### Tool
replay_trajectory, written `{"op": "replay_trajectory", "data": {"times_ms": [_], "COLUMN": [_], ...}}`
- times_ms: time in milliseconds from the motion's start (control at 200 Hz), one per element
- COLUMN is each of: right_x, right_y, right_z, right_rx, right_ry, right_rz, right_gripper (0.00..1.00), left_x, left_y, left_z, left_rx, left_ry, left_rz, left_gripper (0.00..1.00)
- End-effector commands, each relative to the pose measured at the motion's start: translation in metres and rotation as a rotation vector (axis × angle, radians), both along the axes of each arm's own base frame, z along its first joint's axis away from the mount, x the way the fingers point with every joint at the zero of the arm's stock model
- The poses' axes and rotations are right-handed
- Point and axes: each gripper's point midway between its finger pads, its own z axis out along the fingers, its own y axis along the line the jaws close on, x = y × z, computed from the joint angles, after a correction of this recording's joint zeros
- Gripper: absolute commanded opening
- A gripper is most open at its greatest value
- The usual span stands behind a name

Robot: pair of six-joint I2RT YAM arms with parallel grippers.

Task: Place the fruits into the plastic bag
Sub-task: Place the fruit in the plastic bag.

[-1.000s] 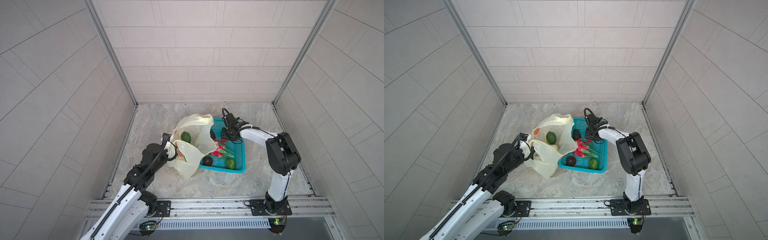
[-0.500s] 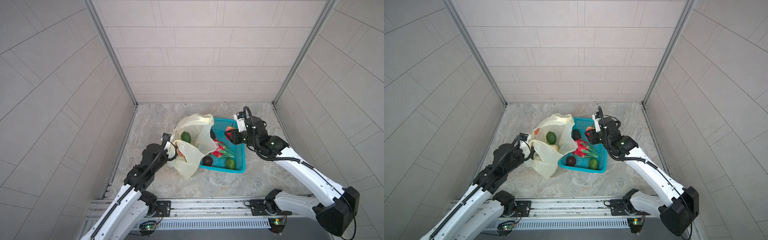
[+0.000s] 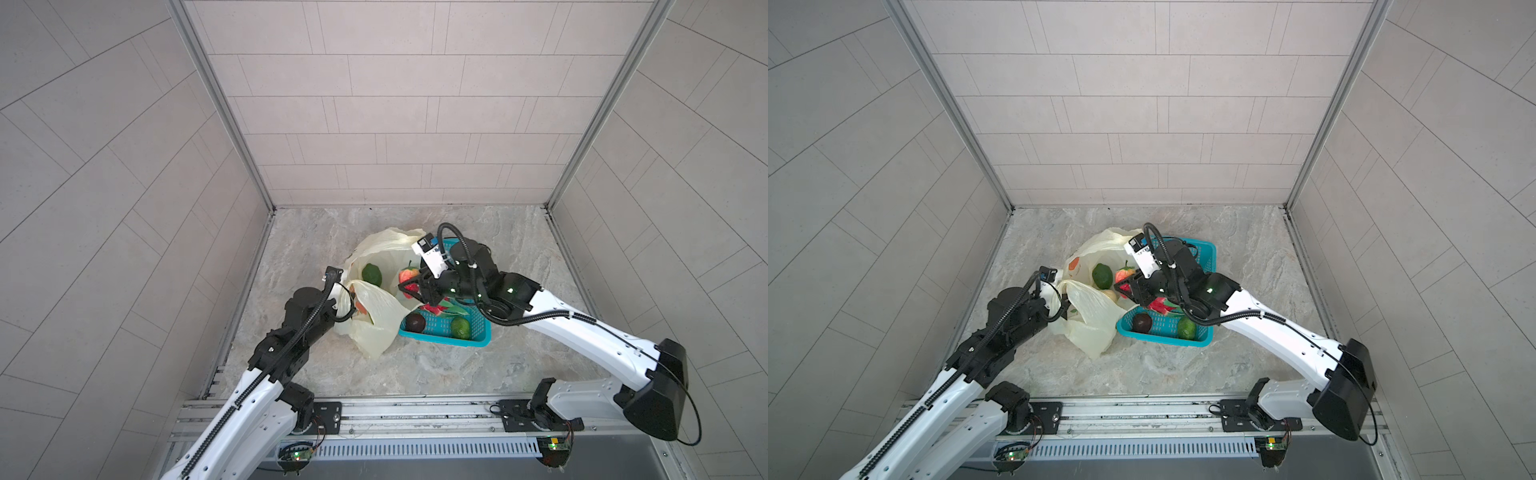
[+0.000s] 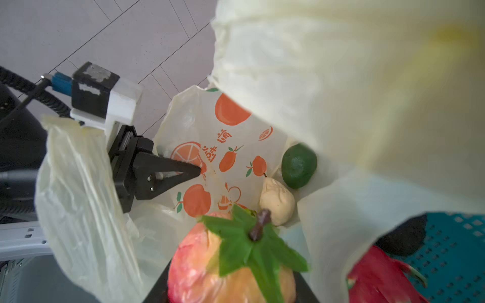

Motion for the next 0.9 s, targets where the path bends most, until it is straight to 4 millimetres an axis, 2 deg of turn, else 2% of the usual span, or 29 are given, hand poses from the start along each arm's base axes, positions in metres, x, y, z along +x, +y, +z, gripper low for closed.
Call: {"op": "replay_trajectory", "data": {"times_ms": [0,130,300,435,530,585,691,746,821,896], "right_x": [0.025,0.033,0.018,0.006,0.003,0.004,0.005,0.004,0.003,0.003], "right_y": [0.016,0.041,0.067,0.077,0.076,0.073,0.068,0.067,0.064,0.061], "right_z": [0.029,0.003,-0.050,-0.095,-0.116,-0.118,-0.114,-0.110,-0.099,-0.086], "right_rx": [0.037,-0.010,-0.107,-0.201,-0.273,-0.298,-0.307,-0.301,-0.286,-0.269], "right_ry": [-0.099,-0.072,-0.010,0.067,0.103,0.104,0.091,0.081,0.062,0.033], "right_rz": [-0.055,-0.051,-0.002,0.045,0.053,0.045,0.036,0.034,0.036,0.039], "right_gripper": [0.30,0.30,0.31,0.34,0.38,0.45,0.70,0.78,0.98,0.99], "left_x": [0.000,0.001,0.003,0.003,0.003,0.004,0.005,0.005,0.006,0.007], "left_y": [0.003,0.006,0.011,0.013,0.015,0.016,0.017,0.017,0.017,0.018], "left_z": [0.014,0.022,0.036,0.041,0.038,0.037,0.035,0.034,0.033,0.030], "left_rx": [-0.003,0.000,-0.015,-0.015,-0.005,0.000,0.003,0.003,0.003,0.006], "left_ry": [-0.026,-0.043,-0.065,-0.066,-0.060,-0.056,-0.052,-0.051,-0.048,-0.041], "left_rz": [0.009,0.024,0.063,0.074,0.086,0.092,0.094,0.098,0.105,0.106], "left_gripper": [0.00,0.00,0.00,0.00,0.00,0.00,0.00,0.00,0.00,0.00]}}
